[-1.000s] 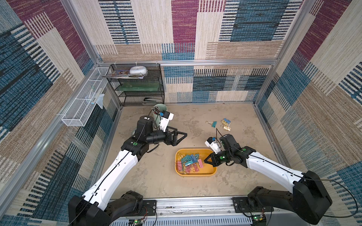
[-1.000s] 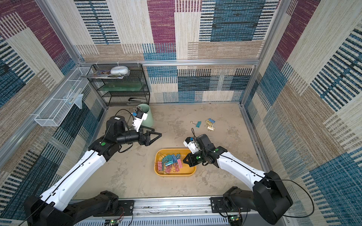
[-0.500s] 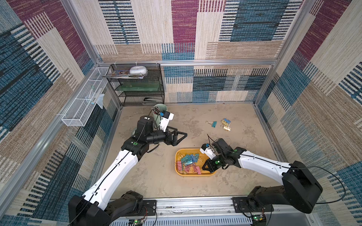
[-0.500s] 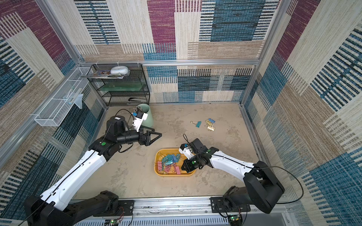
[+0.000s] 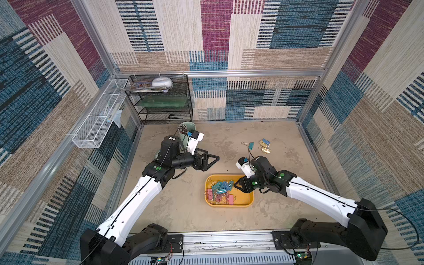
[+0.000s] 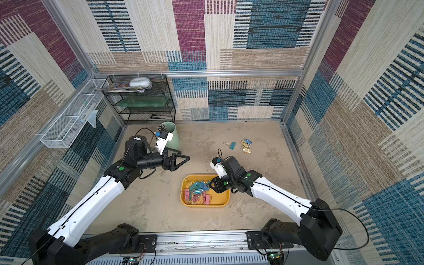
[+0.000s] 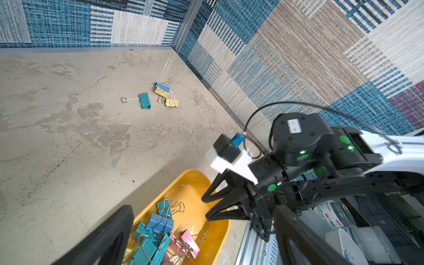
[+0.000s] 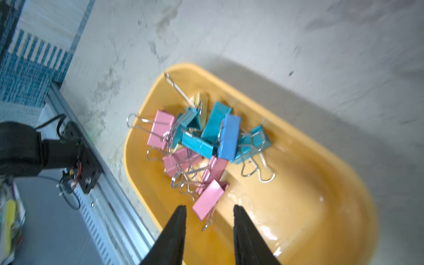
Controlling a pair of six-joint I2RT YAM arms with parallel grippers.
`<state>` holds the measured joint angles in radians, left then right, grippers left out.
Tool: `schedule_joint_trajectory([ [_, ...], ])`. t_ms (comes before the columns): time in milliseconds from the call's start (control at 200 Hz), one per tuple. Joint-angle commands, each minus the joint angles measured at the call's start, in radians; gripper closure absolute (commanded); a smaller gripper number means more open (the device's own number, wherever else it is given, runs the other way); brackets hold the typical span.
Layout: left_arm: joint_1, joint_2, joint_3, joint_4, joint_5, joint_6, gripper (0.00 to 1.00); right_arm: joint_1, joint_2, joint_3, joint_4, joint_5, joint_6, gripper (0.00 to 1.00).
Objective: Put the binder clips in the storage box
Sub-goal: Place the binder clip in the storage box, then pick up the binder clip at the center of the board.
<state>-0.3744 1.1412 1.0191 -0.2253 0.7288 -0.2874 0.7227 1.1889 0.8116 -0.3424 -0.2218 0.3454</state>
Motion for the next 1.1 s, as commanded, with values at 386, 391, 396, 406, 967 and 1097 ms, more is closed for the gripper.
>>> schedule_joint_trajectory([
  [386, -0.001, -0.014, 0.004, 0.021, 0.001, 0.014, 0.01, -0.329, 0.294, 0.302, 0.123, 0.402, 0.156, 0.57],
  [391, -0.001, -0.014, 0.004, 0.021, 0.001, 0.014, 0.01, -0.332, 0.304, 0.307, 0.119, 0.4, 0.16, 0.57],
  [396, -0.001, -0.014, 0.004, 0.021, 0.001, 0.014, 0.01, -0.334, 0.314, 0.317, 0.116, 0.398, 0.164, 0.57],
  [406, -0.001, -0.014, 0.004, 0.021, 0.001, 0.014, 0.01, -0.339, 0.335, 0.33, 0.108, 0.396, 0.173, 0.57],
  [967, 0.0, -0.014, 0.004, 0.02, 0.001, 0.015, 0.01, -0.392, 1.007, 0.878, -0.184, 0.506, 0.285, 0.45],
  [1097, -0.001, -0.014, 0.004, 0.021, 0.005, 0.013, 0.01, -0.394, 1.044, 0.907, -0.185, 0.509, 0.282, 0.45],
])
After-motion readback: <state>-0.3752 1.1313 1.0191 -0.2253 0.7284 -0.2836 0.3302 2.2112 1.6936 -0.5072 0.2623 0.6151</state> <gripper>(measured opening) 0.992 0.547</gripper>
